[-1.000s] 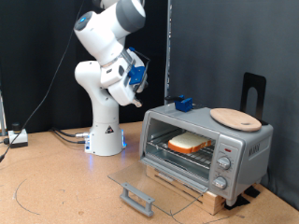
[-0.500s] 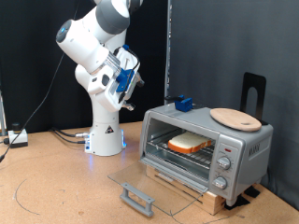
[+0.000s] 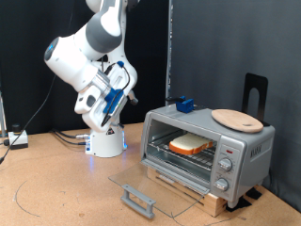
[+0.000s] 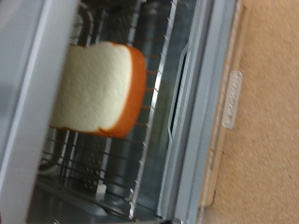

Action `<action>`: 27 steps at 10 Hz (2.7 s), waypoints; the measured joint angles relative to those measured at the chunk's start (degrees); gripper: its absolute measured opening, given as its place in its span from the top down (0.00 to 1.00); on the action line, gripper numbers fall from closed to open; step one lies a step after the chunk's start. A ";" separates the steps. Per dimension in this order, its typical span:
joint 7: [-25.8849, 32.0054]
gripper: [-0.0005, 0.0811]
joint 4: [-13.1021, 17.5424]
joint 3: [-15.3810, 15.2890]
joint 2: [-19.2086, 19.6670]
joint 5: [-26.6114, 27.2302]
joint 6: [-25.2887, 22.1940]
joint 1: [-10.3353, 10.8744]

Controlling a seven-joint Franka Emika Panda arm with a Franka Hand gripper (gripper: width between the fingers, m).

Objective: Make a piece of toast with the oven

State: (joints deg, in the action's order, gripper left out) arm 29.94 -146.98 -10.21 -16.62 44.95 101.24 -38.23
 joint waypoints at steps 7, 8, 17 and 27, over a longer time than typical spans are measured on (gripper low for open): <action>-0.30 0.01 3.37 0.89 8.99 -2.11 2.07 -1.43; -2.78 0.01 4.51 0.95 11.60 -4.10 2.13 -1.76; 0.01 0.01 6.74 1.49 24.75 -6.76 6.88 -2.84; 6.66 0.01 2.81 -3.33 35.33 -4.38 14.53 -1.78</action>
State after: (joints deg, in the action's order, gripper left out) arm 36.60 -144.17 -13.54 18.71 40.57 115.77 -40.01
